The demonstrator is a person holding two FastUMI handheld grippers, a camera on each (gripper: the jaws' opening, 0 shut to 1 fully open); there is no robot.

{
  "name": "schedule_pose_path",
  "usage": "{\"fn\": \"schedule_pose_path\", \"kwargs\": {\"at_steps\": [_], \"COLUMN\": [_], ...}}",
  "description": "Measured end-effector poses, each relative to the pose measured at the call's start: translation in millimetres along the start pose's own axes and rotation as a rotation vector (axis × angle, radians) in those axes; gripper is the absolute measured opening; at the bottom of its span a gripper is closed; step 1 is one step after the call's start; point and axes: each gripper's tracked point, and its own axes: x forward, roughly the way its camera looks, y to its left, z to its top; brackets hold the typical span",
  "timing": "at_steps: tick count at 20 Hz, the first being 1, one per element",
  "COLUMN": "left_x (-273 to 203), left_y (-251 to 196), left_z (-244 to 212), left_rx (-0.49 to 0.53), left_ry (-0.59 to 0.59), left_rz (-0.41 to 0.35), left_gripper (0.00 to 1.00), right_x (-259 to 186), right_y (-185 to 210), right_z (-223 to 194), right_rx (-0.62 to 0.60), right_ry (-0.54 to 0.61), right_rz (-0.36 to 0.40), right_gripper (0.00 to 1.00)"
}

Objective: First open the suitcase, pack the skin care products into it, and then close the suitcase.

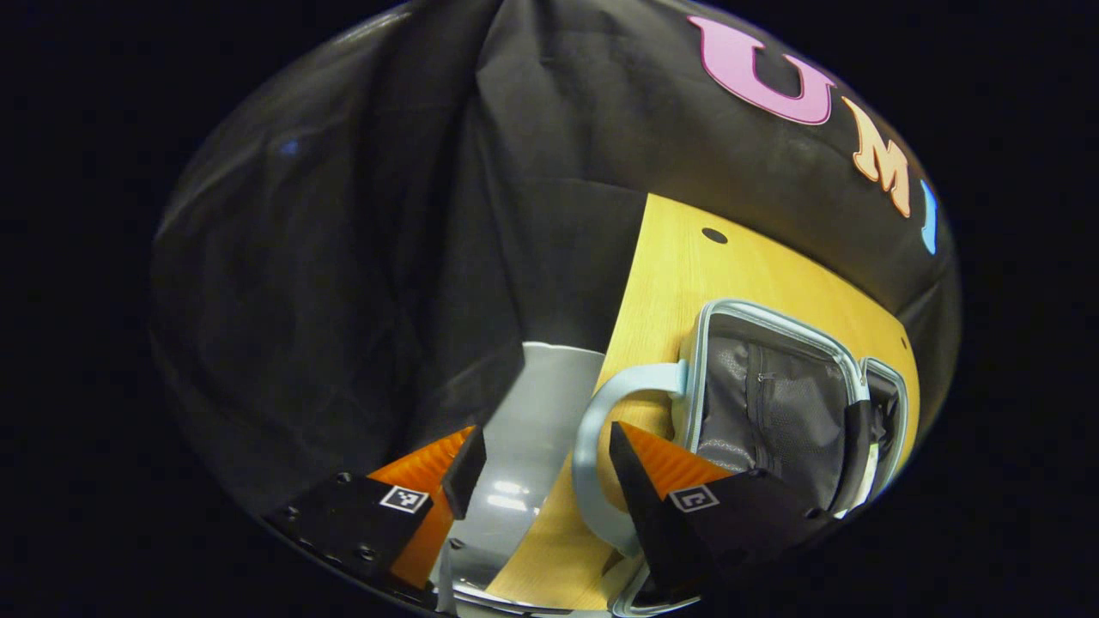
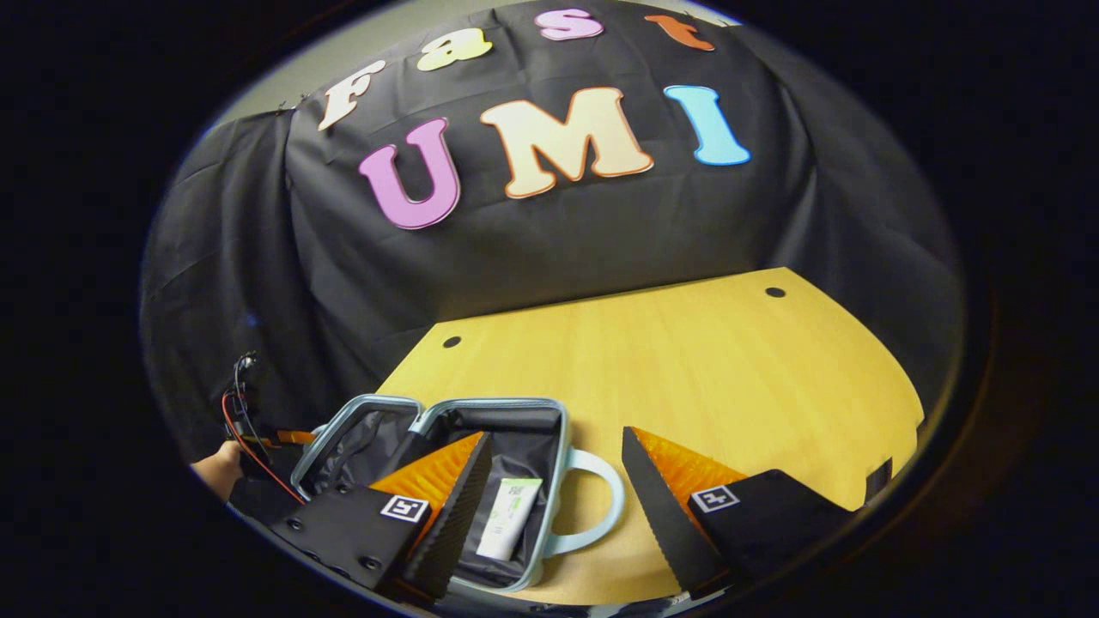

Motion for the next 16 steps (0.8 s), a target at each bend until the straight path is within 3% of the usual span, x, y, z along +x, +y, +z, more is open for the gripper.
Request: {"fn": "schedule_pose_path", "kwargs": {"at_steps": [4,5,7,12,16], "left_x": [19,20,22,-17,-70], "left_y": [-8,-17,-20,-27,-51], "left_z": [-13,-9,-12,19,60], "left_rx": [-0.044,-0.065,-0.069,-0.05,-0.035], "left_ry": [0.065,0.048,0.054,-0.033,-0.151], "left_rz": [-0.052,-0.09,-0.078,-0.067,-0.119], "left_gripper": [0.63,0.45,0.11,0.06,0.05], "right_x": [-10,-12,-16,-16,-13], "right_y": [-14,-16,-18,-25,-27], "right_z": [1,2,3,10,22], "right_rx": [-0.006,-0.011,-0.018,-0.028,-0.027], "right_ry": [-0.013,-0.014,-0.021,-0.055,-0.082], "right_rz": [-0.045,-0.051,-0.055,-0.047,-0.036], "right_gripper": [0.95,0.95,0.95,0.95,0.95]}}
